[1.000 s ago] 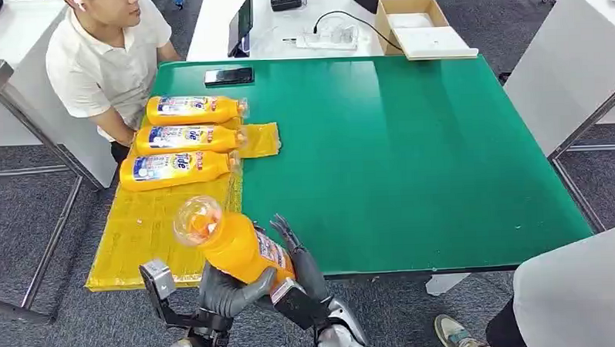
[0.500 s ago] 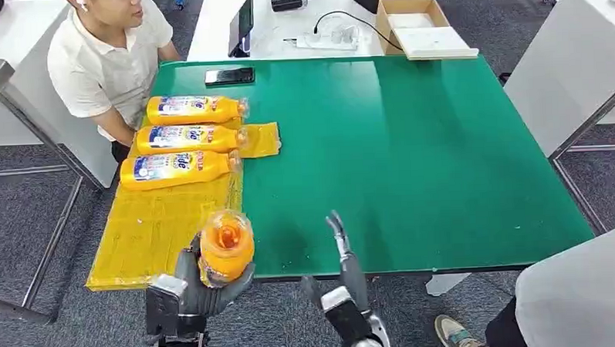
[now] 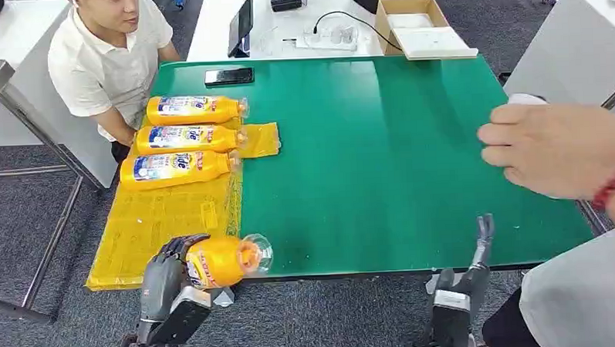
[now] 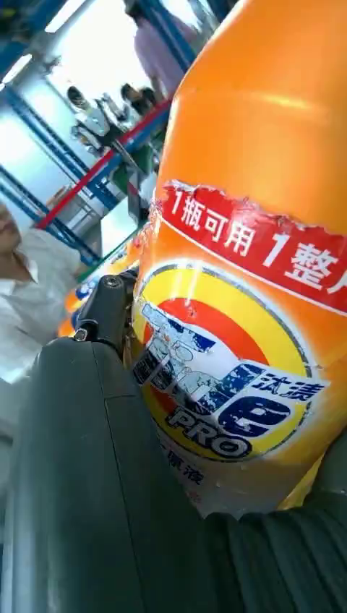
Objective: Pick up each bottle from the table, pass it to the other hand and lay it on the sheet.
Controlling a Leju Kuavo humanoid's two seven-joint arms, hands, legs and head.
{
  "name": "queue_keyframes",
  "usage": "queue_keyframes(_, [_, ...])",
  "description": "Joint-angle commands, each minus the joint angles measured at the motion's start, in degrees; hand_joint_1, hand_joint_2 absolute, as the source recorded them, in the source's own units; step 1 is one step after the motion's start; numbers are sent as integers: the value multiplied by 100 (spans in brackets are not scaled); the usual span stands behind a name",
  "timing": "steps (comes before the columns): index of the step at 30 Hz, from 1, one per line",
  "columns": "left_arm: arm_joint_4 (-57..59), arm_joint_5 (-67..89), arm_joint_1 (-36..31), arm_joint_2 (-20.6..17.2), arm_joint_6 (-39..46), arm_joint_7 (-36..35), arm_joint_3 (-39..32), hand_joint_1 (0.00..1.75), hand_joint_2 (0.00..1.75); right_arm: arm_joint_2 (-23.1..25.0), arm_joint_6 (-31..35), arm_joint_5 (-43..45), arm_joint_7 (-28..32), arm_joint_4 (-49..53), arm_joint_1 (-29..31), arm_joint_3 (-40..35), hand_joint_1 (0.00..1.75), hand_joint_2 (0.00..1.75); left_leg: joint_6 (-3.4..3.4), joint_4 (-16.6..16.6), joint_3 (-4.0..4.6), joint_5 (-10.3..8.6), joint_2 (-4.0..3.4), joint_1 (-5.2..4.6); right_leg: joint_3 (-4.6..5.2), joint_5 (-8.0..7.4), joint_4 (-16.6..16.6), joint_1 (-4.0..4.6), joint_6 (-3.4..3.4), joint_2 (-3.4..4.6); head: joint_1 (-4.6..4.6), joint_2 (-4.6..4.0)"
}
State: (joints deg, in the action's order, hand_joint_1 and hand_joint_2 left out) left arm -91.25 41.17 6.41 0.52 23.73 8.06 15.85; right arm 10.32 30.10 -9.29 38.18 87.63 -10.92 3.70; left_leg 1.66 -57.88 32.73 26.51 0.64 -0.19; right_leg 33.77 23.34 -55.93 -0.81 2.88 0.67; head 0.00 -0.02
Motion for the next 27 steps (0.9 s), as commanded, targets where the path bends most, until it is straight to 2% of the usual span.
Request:
queue_keyframes(1, [4675,995,-2895,229,-415,-549,78,175,175,302,-486,-47,182,-1024,570,-39,0,0,-8,20,-16,-23,33,2,-33,-9,17,3,-10,-41,2,2])
queue_keyframes(6, [5122,921,-3132,304,-397,-481,17,175,175,292,-419,-51,182,-1159,648,-184,0,0,-18,12,-7,-36,5,5,-18,-33,11,5,-18,-14,0,2])
queue_keyframes(10, [6778,762,-4022,354,-479,-820,-242,175,175,199,-425,140,182,-1511,871,-745,0,0,-24,15,-13,-45,2,9,-25,-35,12,9,-17,-18,-2,0])
queue_keyframes(12, [7174,630,-4232,311,-568,-948,-431,175,175,200,-452,269,182,-1565,916,-923,0,0,-23,10,-8,-48,-3,10,-20,-38,6,9,-18,-9,-2,2])
queue_keyframes(16, [7303,562,-4273,289,-634,-1012,-520,175,175,175,-477,295,182,-1583,910,-986,0,0,-26,13,-23,-44,-27,9,-35,-42,4,8,-20,16,-4,0])
queue_keyframes(20, [7509,359,-4336,193,-1165,-1220,-732,175,175,110,-523,310,182,-1836,1026,-1063,0,0,-24,11,-35,-42,-27,6,-37,-41,-10,5,-20,11,0,2])
queue_keyframes(27, [7515,358,-4332,177,-1186,-1211,-733,175,175,107,-528,312,182,-1849,1025,-1063,0,0,-39,17,-54,-43,-43,4,-40,-49,-23,4,-34,29,-2,2])
